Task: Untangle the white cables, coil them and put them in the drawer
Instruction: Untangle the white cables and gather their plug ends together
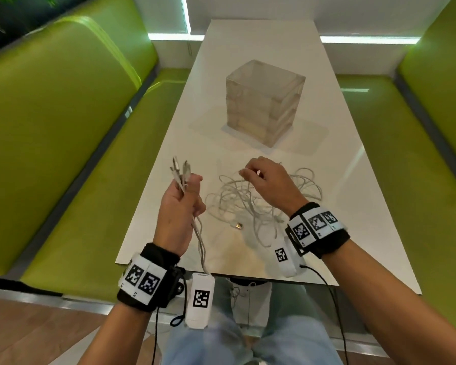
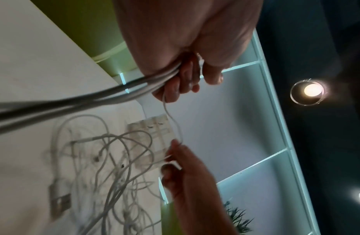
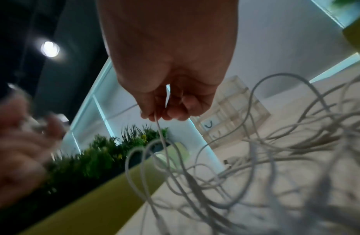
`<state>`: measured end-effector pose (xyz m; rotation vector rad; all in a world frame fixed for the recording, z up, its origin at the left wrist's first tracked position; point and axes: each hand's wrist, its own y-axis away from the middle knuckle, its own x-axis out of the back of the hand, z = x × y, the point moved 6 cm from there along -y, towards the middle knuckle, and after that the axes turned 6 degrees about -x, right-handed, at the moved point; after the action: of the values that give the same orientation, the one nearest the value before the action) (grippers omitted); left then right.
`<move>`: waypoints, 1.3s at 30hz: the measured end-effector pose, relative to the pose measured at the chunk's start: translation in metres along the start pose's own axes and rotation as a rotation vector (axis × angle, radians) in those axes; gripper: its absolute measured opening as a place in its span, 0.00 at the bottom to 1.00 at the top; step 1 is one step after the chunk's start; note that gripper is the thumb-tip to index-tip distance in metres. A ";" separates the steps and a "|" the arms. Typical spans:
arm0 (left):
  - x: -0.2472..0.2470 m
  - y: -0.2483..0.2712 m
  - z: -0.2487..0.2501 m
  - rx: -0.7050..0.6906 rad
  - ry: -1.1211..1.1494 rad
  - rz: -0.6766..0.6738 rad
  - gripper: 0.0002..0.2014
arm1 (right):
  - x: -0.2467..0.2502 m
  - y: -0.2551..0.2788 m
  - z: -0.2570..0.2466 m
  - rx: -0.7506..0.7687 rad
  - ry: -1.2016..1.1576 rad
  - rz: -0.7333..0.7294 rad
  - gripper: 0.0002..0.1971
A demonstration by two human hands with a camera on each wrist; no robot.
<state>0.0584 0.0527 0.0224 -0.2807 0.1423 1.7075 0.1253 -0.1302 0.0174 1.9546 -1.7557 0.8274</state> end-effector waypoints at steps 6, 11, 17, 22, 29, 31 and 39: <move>-0.028 0.008 -0.026 0.087 -0.204 -0.147 0.04 | -0.003 0.020 -0.033 0.014 -0.132 -0.066 0.15; -0.027 0.007 -0.023 0.070 -0.221 -0.106 0.06 | -0.003 0.025 -0.038 0.074 -0.094 -0.220 0.13; -0.013 -0.001 0.002 0.042 -0.031 0.024 0.10 | -0.022 0.023 0.010 0.022 0.225 -0.268 0.13; -0.010 0.006 0.019 -0.021 0.094 0.046 0.07 | -0.011 0.006 0.011 -0.003 0.145 -0.095 0.12; -0.015 0.015 0.025 -0.070 0.270 -0.023 0.15 | 0.001 -0.004 0.014 -0.035 0.231 0.093 0.09; -0.013 0.011 0.019 -0.047 0.215 -0.013 0.15 | 0.006 -0.004 0.020 -0.066 0.159 0.115 0.08; -0.039 0.007 -0.026 0.033 -0.157 -0.037 0.04 | -0.004 0.016 -0.020 0.056 0.245 -0.046 0.12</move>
<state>0.0596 0.0076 0.0077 -0.1235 0.0496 1.6813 0.1058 -0.1169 0.0289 1.8323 -1.5555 1.0604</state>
